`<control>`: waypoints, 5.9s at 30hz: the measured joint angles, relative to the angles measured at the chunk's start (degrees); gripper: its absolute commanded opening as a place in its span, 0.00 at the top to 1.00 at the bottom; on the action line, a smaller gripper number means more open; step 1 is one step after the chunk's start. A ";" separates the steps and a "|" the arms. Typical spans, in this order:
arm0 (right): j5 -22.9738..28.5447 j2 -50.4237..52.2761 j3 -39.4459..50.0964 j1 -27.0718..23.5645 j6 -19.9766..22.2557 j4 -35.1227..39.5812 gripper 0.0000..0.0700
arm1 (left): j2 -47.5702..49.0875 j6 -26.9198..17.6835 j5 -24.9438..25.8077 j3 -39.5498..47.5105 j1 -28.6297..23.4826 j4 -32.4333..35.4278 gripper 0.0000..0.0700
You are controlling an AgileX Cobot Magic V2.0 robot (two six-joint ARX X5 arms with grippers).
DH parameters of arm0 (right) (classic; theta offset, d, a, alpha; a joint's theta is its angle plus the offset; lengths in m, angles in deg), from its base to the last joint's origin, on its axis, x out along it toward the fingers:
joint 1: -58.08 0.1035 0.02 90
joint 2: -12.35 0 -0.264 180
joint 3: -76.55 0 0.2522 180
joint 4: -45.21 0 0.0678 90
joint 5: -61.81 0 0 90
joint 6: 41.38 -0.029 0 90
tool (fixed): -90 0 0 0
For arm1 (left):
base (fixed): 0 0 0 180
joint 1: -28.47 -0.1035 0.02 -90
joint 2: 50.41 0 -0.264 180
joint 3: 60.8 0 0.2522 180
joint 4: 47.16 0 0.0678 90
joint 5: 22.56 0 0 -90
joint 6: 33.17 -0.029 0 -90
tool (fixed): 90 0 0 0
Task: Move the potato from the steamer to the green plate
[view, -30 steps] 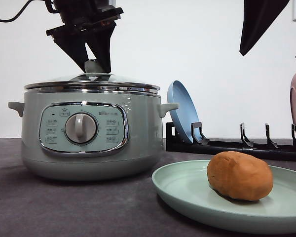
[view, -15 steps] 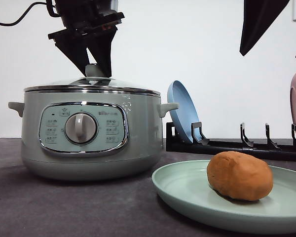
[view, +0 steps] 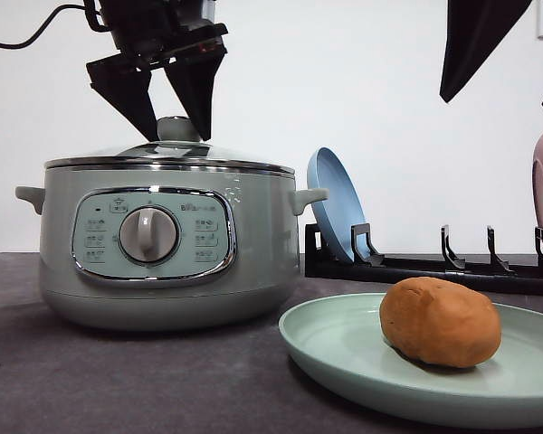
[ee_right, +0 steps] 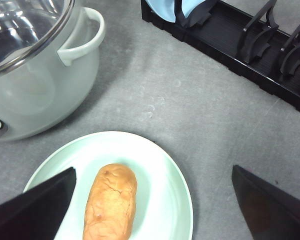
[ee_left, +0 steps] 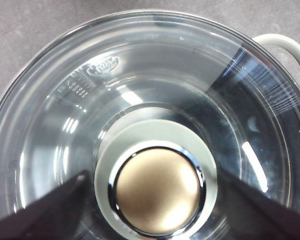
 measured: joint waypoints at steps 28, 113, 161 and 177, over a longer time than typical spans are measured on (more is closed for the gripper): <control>-19.60 0.00 0.00 0.00 2.22 -3.89 0.10 | 21.48 3.04 0.09 -0.11 0.78 -12.89 0.21; -22.34 0.00 0.00 0.00 3.47 -5.16 1.00 | 91.15 -1.47 -0.07 79.54 -33.88 52.42 1.00; -22.34 0.00 0.00 0.00 3.47 -5.16 1.00 | 101.73 -1.42 -0.07 99.12 -33.88 47.95 1.00; -22.37 4.72 0.00 -3.97 4.73 -4.23 1.00 | 101.73 -1.43 -0.07 99.12 -33.88 47.97 1.00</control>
